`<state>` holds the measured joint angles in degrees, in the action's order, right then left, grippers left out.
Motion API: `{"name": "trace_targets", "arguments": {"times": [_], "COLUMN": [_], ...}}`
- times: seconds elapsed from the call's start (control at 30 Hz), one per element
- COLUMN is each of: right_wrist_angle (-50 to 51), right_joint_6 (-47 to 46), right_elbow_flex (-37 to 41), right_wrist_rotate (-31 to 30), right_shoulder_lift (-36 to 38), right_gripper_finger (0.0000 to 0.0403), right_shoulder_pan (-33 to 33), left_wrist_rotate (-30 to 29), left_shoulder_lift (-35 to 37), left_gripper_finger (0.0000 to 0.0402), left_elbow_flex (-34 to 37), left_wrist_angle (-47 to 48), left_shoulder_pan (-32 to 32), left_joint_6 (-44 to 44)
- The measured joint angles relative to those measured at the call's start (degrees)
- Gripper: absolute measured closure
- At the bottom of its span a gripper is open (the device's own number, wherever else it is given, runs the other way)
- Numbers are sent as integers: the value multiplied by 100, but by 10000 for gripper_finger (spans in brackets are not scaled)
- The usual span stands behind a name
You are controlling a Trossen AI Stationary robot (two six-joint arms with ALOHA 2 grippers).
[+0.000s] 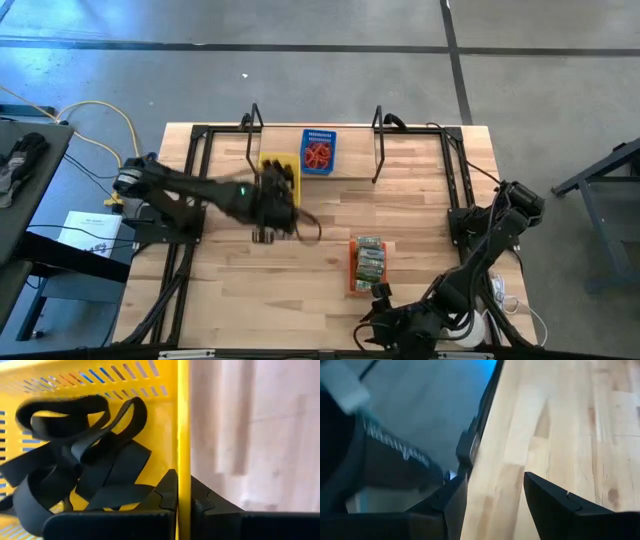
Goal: Pick & Place Office Desk Supplies
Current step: Put the yellow basket on the shelf
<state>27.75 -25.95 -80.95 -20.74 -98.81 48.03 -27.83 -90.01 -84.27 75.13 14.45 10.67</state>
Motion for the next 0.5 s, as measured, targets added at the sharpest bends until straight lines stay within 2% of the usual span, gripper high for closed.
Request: {"name": "trace_targets", "arguments": {"times": [0.23,0.5], "right_wrist_angle": [-473,-1260], "right_joint_6": [-889,-984], "right_elbow_flex": [0,2], "right_wrist_rotate": [-709,-782], "right_shoulder_lift": [-346,-771], "right_gripper_finger": [220,220], "right_shoulder_pan": [-6,-126], "left_wrist_rotate": [669,1537], "left_shoulder_lift": [232,200], "left_gripper_finger": [401,401], "left_elbow_flex": [1,7], "left_wrist_angle": [-61,-452], "left_shoulder_pan": [-1581,-3125], "left_joint_6": [-1678,-2880]}}
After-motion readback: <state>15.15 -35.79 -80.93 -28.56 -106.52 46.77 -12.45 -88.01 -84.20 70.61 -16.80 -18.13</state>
